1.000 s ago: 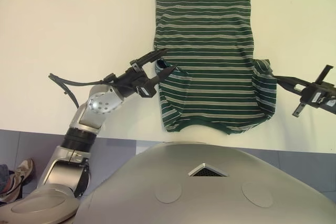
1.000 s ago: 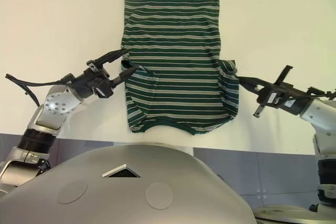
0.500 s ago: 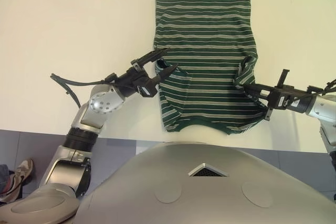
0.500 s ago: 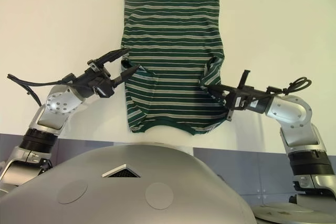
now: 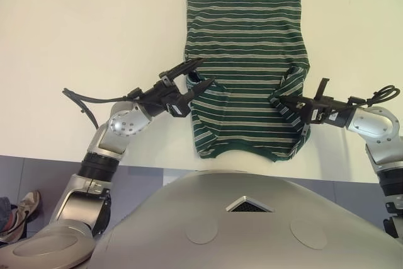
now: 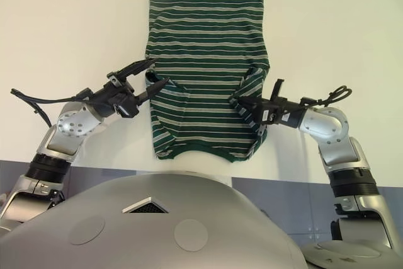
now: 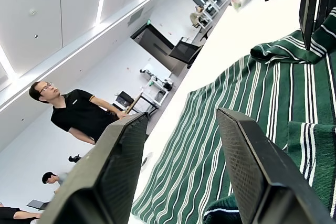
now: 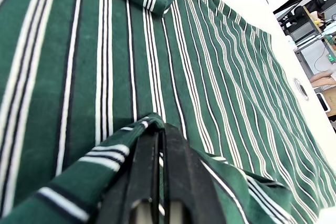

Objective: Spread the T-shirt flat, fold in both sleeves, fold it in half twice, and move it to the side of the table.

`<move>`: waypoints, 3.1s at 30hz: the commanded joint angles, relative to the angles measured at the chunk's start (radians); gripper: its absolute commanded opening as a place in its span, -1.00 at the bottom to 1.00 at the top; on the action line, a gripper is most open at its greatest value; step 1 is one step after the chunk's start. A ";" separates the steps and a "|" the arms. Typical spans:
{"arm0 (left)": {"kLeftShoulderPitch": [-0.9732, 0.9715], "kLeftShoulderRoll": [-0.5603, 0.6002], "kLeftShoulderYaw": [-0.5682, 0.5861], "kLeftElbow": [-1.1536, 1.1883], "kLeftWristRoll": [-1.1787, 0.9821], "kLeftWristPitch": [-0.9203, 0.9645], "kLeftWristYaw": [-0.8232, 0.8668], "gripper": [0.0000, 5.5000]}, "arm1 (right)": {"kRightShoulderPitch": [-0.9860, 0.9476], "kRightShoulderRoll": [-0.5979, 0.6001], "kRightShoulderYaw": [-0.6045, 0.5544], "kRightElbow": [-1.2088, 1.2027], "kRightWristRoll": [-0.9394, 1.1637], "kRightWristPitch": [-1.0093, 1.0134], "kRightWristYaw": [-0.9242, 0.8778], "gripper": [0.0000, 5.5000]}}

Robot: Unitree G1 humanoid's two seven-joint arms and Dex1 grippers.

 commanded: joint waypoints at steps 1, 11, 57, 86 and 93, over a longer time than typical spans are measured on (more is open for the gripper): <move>-0.001 0.000 0.003 0.010 0.013 -0.001 0.005 -0.12 | -0.011 0.017 0.024 -0.014 -0.003 0.008 -0.006 -0.78; 0.007 0.002 0.004 0.005 0.013 0.001 0.004 -0.12 | 0.015 0.011 0.015 -0.087 0.141 0.046 0.029 -0.13; 0.318 0.326 -0.041 -0.116 0.097 -0.050 -0.214 -0.12 | 0.276 -0.178 -0.218 0.005 0.247 -0.007 0.430 0.69; 0.302 0.334 -0.088 -0.107 0.143 -0.047 -0.206 -0.12 | 0.270 -0.171 -0.162 -0.086 0.280 0.003 0.371 -0.99; 0.280 0.309 -0.107 -0.115 0.231 -0.021 -0.187 -0.12 | 0.262 -0.168 -0.150 -0.091 0.280 0.006 0.367 -0.99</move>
